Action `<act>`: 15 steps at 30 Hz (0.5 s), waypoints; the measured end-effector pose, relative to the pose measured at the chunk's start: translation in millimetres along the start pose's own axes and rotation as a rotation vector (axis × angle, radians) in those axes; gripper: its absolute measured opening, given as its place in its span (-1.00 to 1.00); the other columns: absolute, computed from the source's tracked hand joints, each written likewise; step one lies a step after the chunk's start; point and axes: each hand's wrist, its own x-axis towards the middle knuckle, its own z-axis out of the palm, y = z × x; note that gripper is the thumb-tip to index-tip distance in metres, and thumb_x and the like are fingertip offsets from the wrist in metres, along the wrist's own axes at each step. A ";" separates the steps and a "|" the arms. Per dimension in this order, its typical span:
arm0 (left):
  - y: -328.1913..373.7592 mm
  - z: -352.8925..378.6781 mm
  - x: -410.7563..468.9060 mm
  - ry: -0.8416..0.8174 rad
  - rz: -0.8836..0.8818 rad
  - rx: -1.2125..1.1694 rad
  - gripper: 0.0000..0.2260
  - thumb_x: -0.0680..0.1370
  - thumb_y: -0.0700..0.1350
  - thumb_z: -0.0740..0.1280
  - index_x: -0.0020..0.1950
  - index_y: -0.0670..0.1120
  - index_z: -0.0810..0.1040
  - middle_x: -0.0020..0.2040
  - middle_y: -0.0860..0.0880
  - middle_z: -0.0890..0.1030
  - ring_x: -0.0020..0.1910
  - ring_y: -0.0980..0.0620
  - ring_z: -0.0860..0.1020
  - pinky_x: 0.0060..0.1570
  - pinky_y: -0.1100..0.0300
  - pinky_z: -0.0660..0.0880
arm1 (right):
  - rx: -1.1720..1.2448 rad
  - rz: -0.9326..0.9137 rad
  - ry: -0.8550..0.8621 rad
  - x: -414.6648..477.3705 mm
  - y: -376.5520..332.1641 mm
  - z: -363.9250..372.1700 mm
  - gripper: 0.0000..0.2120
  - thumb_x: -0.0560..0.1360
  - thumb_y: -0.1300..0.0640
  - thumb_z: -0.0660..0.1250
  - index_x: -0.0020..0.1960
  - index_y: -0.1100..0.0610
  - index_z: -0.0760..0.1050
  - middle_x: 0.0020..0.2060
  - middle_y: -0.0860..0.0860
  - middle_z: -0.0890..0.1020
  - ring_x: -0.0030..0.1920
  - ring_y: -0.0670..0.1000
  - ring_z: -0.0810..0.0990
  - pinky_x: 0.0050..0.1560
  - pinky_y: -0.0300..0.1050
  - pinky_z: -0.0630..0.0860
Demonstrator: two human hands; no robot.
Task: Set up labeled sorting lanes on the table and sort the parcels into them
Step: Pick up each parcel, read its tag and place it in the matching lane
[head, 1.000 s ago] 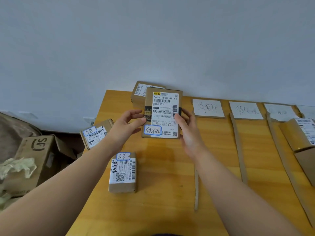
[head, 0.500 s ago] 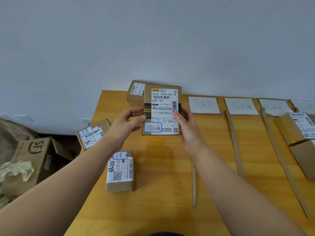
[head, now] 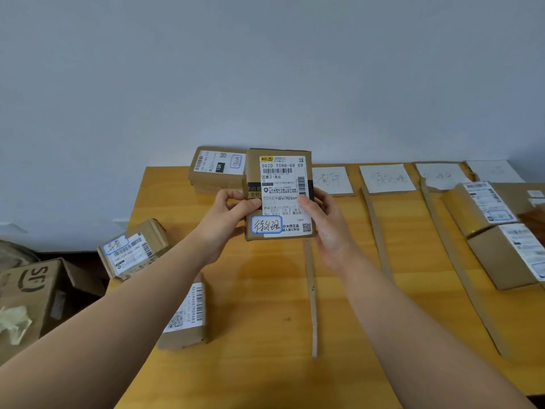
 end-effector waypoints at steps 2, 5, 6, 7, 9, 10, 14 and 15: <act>-2.9 17.2 4.9 0.006 -0.004 0.015 -0.75 0.50 -0.13 0.40 0.01 -0.04 0.32 0.14 -0.18 0.61 -0.03 -0.06 0.61 0.13 -0.10 0.50 | -0.032 0.017 -0.003 -1.6 -3.6 -18.5 -0.52 0.47 0.08 0.42 0.34 0.09 0.39 0.09 0.04 0.67 0.02 0.00 0.68 -0.10 -0.13 0.61; -10.2 51.0 11.2 0.010 -0.015 0.020 -0.74 0.49 -0.12 0.42 0.03 -0.01 0.34 0.15 -0.16 0.61 -0.03 -0.06 0.62 0.12 -0.07 0.52 | -0.075 0.104 -0.031 -3.2 -7.1 -51.1 -0.43 0.42 -0.02 0.41 0.36 0.09 0.36 -0.05 -0.06 0.72 0.01 -0.03 0.67 0.16 0.00 0.52; -12.8 63.5 13.0 0.013 -0.023 0.022 -0.73 0.49 -0.11 0.42 0.04 -0.01 0.34 0.15 -0.16 0.61 -0.04 -0.05 0.62 0.11 -0.06 0.52 | -0.080 0.138 -0.035 -2.9 -8.3 -62.8 -0.43 0.41 -0.05 0.40 0.36 0.08 0.36 -0.10 -0.11 0.72 0.02 -0.06 0.65 0.26 0.05 0.44; -15.4 76.4 14.7 0.014 -0.030 0.023 -0.73 0.49 -0.11 0.42 0.05 -0.01 0.34 0.14 -0.15 0.61 -0.04 -0.04 0.62 0.10 -0.05 0.53 | -0.083 0.160 -0.035 -2.4 -9.5 -75.2 -0.44 0.42 -0.06 0.39 0.35 0.07 0.36 -0.12 -0.13 0.72 0.03 -0.08 0.64 0.33 0.10 0.38; -19.8 105.4 17.7 0.014 -0.037 0.016 -0.72 0.50 -0.10 0.40 0.08 -0.03 0.33 0.13 -0.15 0.62 -0.06 -0.02 0.62 0.04 0.00 0.53 | -0.094 0.181 -0.030 -0.4 -14.3 -102.7 -0.41 0.40 -0.08 0.41 0.36 0.08 0.35 -0.10 -0.12 0.71 0.04 -0.09 0.64 0.37 0.15 0.35; -21.7 116.7 19.0 0.012 -0.040 0.017 -0.72 0.51 -0.10 0.40 0.10 -0.04 0.33 0.12 -0.15 0.63 -0.06 -0.02 0.62 0.04 -0.01 0.52 | -0.106 0.192 -0.027 0.1 -17.5 -113.4 -0.36 0.36 -0.10 0.42 0.36 0.08 0.34 -0.06 -0.11 0.70 0.04 -0.09 0.64 0.37 0.16 0.35; -31.8 174.8 26.2 0.008 -0.079 0.031 -0.69 0.52 -0.04 0.39 0.16 -0.06 0.34 0.06 -0.10 0.66 0.06 -0.07 0.62 0.21 -0.12 0.49 | -0.167 0.198 -0.030 3.7 -33.5 -172.9 -0.30 0.31 -0.15 0.43 0.36 0.07 0.33 0.03 -0.05 0.68 0.07 -0.07 0.65 0.33 0.14 0.42; -35.6 186.9 29.1 0.008 -0.086 0.038 -0.69 0.51 -0.03 0.39 0.15 -0.05 0.35 0.07 -0.08 0.66 0.12 -0.08 0.61 0.24 -0.13 0.47 | -0.183 0.193 -0.019 5.4 -36.9 -186.6 -0.35 0.35 -0.14 0.43 0.35 0.07 0.34 0.03 -0.04 0.68 0.05 -0.07 0.65 0.31 0.12 0.44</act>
